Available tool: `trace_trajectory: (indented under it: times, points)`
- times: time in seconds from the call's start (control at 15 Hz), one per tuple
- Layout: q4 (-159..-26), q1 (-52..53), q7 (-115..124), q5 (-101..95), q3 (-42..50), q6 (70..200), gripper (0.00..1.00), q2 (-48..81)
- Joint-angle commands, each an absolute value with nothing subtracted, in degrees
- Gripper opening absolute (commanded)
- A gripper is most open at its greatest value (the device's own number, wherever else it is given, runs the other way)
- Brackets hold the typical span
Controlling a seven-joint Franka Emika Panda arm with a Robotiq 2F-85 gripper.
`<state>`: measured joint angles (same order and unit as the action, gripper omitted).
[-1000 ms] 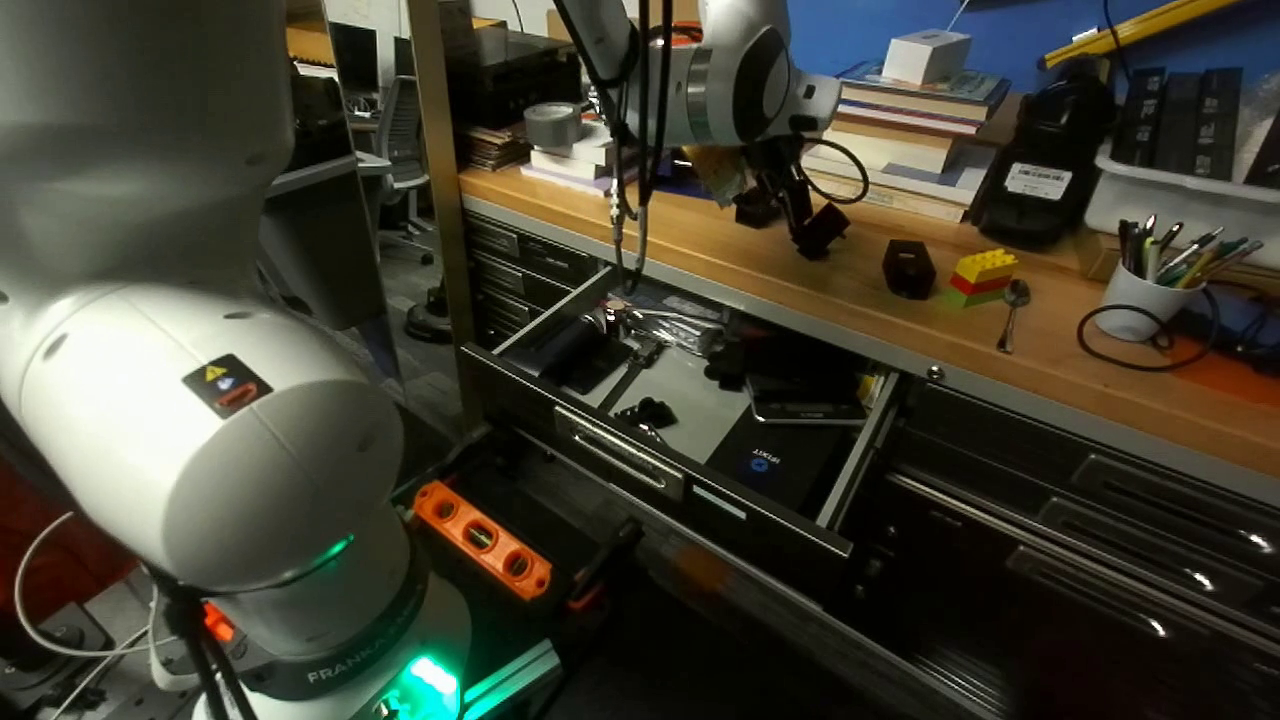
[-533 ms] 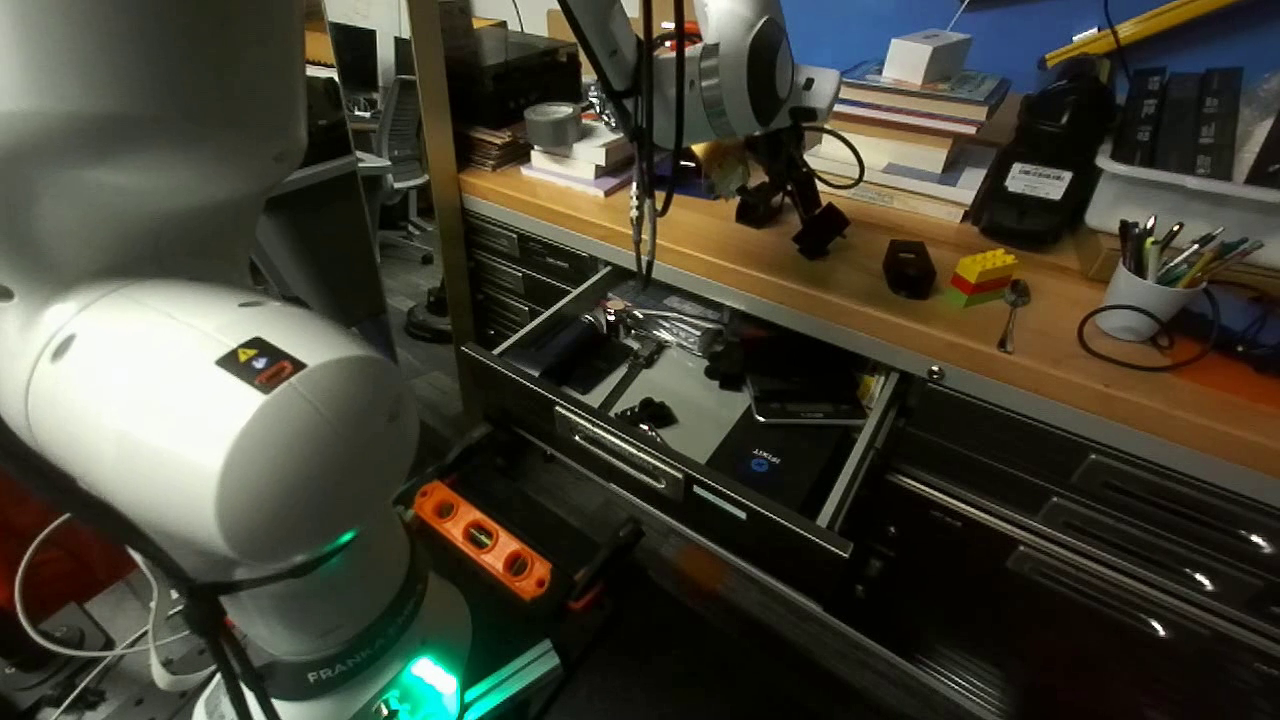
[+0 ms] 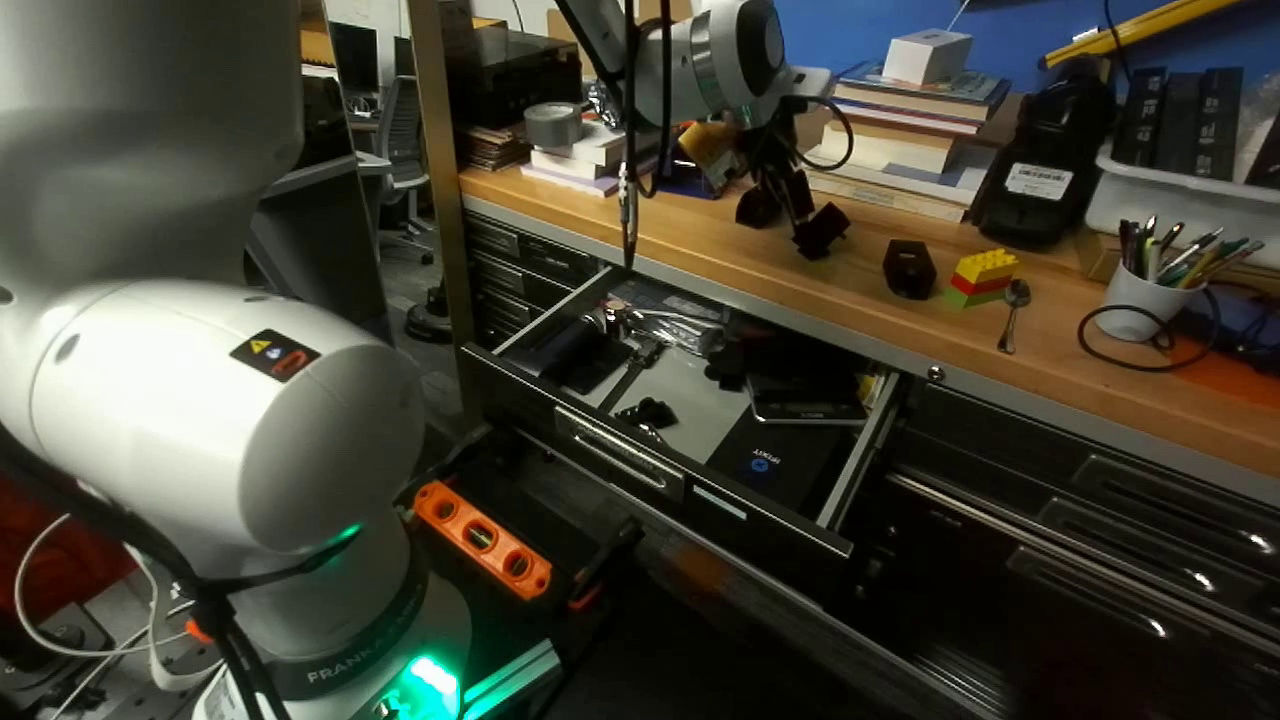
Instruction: Put the black objects in the drawer and close it
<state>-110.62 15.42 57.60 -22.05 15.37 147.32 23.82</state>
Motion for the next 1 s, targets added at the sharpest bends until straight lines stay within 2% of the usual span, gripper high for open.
trace_trajectory:
  times: [0.0,0.93]
  points:
    - [-110.8,14.6,60.7,-24.5,15.3,148.3,1.00,23.4]
    - [-111.4,15.1,67.1,-26.3,20.1,162.1,1.00,28.5]
